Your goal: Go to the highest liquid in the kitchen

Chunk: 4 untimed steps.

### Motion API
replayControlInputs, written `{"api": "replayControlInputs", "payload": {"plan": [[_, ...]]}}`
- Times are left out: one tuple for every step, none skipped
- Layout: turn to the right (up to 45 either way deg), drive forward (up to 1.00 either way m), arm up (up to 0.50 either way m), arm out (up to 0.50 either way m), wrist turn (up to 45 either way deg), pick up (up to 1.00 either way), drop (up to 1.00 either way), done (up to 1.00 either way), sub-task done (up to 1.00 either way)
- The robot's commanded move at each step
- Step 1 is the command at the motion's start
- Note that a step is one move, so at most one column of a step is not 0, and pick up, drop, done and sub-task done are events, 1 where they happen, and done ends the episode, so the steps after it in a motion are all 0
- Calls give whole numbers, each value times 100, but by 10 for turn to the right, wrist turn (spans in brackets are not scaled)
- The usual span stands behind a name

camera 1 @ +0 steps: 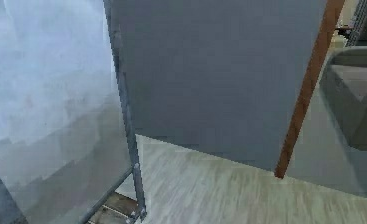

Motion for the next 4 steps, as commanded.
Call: {"api": "replayControlInputs", "payload": {"plan": [[450, 0, 0, 0, 0, 0, 0, 0, 0], [120, 0, 0, 0, 0, 0, 0, 0, 0], [0, 100, 0, 0, 0, 0, 0, 0, 0], [30, 0, 0, 0, 0, 0, 0, 0, 0]]}}
